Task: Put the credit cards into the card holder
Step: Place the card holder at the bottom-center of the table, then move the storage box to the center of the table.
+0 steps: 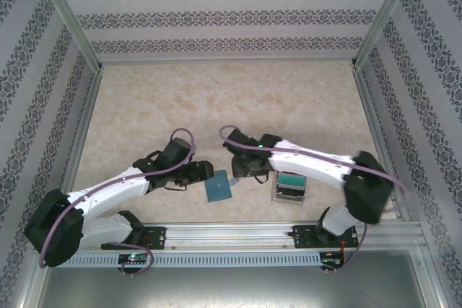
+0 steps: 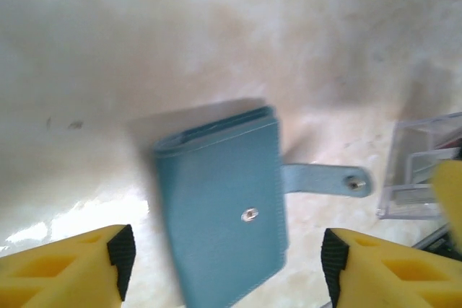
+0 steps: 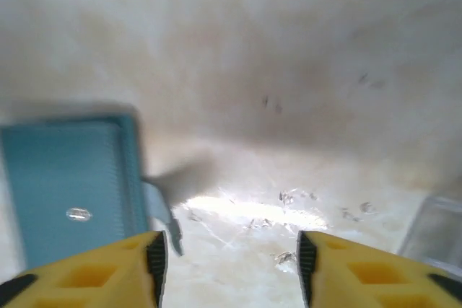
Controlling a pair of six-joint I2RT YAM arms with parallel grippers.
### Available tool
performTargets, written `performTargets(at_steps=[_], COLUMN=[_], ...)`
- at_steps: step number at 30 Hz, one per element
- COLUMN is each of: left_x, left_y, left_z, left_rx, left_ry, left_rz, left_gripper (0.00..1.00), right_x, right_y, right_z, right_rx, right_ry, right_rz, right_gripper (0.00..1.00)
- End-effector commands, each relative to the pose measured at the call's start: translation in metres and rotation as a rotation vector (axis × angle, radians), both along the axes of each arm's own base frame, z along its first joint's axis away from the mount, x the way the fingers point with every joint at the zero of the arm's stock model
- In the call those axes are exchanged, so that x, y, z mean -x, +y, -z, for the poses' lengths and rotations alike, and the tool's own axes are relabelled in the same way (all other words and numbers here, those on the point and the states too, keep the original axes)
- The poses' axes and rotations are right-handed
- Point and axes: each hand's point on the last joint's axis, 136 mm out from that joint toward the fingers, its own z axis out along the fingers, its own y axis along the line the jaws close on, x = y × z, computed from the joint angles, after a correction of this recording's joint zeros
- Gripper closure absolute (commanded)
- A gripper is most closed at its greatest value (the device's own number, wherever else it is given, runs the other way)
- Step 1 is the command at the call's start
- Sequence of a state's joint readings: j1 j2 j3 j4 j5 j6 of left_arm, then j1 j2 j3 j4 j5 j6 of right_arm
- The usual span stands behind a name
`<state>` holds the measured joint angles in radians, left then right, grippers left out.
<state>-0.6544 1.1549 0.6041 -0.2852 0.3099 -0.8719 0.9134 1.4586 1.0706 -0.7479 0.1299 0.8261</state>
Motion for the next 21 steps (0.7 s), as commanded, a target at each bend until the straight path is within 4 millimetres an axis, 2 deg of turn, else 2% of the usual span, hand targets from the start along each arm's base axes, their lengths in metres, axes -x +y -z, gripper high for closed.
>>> performTargets(at_steps=[1,3,4,5,7,9,14,18,21], left_x=[-0.004,-0.01,-0.013,-0.015,-0.019,-0.021,-0.022,-0.026,-0.029], left_y=[-0.005,-0.017,-0.023,-0.031,-0.044,-0.057,-0.092,-0.109,-0.115], left_z=[-0.019,-0.029,-0.032,-0.036,-0.037,-0.034,-0.038,-0.04,-0.045], left_rx=[-0.025,0.014,0.034,0.059,0.084,0.094,0.127,0.13,0.135], left_ry=[-0.033,-0.047,-0.052,-0.056,-0.052,-0.03,-0.021,-0.022,-0.034], left_rz=[0.059,0.085,0.097,0.117,0.147,0.187,0.28,0.314,0.32], left_gripper=[0.26,0.24,0.24,0.23,0.21,0.21,0.19,0.19,0.18], right_x=[-0.009,-0.004,0.0,0.006,0.021,0.036,0.057,0.06,0.069], right_y=[-0.056,-0.091,-0.111,-0.13,-0.163,-0.182,-0.194,-0.168,-0.161], right_z=[-0.033,-0.04,-0.038,-0.033,-0.024,-0.012,0.01,0.028,0.039], right_rx=[-0.001,-0.052,-0.08,-0.107,-0.146,-0.192,-0.231,-0.368,-0.387], right_ry=[-0.13,-0.175,-0.187,-0.187,-0.181,-0.147,-0.052,0.036,0.091], right_rz=[0.15,0.253,0.322,0.383,0.494,0.568,0.639,0.616,0.618], right_gripper=[0.33,0.27,0.17,0.11,0.06,0.02,0.02,0.02,0.02])
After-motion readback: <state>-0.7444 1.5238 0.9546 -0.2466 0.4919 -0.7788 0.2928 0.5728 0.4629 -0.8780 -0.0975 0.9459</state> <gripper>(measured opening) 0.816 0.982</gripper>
